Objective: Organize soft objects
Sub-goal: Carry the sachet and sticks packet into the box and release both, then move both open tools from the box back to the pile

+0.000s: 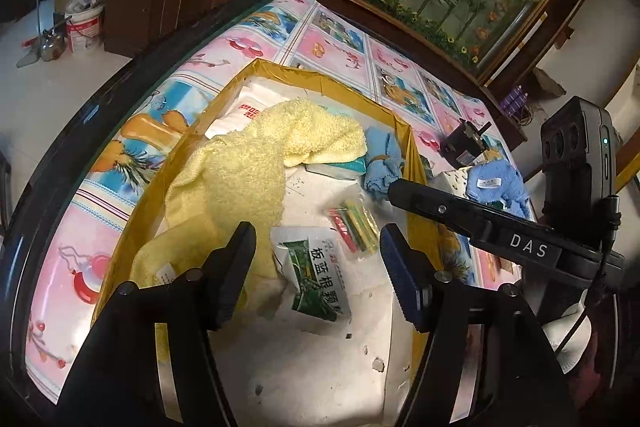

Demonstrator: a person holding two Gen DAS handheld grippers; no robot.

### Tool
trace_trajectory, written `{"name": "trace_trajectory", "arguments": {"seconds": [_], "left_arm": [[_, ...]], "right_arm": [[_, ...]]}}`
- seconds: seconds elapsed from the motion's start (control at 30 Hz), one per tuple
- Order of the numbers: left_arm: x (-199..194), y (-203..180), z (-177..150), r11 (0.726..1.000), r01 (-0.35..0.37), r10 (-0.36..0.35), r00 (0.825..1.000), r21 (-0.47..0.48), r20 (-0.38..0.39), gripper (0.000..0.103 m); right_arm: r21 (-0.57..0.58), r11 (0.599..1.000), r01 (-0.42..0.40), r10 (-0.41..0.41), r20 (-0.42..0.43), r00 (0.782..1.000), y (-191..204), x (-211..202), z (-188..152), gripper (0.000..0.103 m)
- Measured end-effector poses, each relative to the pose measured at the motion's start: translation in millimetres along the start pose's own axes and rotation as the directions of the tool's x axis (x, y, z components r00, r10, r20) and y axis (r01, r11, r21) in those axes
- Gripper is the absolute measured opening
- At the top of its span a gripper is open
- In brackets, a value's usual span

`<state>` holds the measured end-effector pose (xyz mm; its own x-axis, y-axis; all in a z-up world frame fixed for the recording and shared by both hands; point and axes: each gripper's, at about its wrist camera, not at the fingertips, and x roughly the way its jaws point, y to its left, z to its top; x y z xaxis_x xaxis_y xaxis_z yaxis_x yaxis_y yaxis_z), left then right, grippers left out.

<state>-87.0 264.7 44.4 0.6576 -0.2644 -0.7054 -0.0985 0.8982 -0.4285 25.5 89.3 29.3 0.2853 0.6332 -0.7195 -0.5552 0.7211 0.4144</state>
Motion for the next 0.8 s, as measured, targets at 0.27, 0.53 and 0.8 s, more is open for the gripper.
{"name": "trace_trajectory", "arguments": {"seconds": [0.27, 0.53, 0.8], "left_arm": [[-38.2, -14.6, -7.5, 0.998, -0.027, 0.033, 0.995, -0.054, 0.096, 0.065], [-50.5, -62.2, -30.9, 0.999, 0.039, -0.042, 0.993, 0.031, 0.109, 0.065], [-38.7, -93.2, -42.8, 0.994, 0.022, -0.030, 0.997, 0.105, 0.073, 0.065]], "right_arm": [[0.007, 1.000, 0.004, -0.004, 0.079, 0.997, -20.0, -50.8, -16.8, 0.022], [0.201, 0.951, 0.235, -0.278, 0.225, 0.934, -126.5, -155.3, -31.3, 0.023], [0.290, 0.924, 0.250, -0.315, 0.204, 0.927, -169.0, -177.9, -49.0, 0.025]]}}
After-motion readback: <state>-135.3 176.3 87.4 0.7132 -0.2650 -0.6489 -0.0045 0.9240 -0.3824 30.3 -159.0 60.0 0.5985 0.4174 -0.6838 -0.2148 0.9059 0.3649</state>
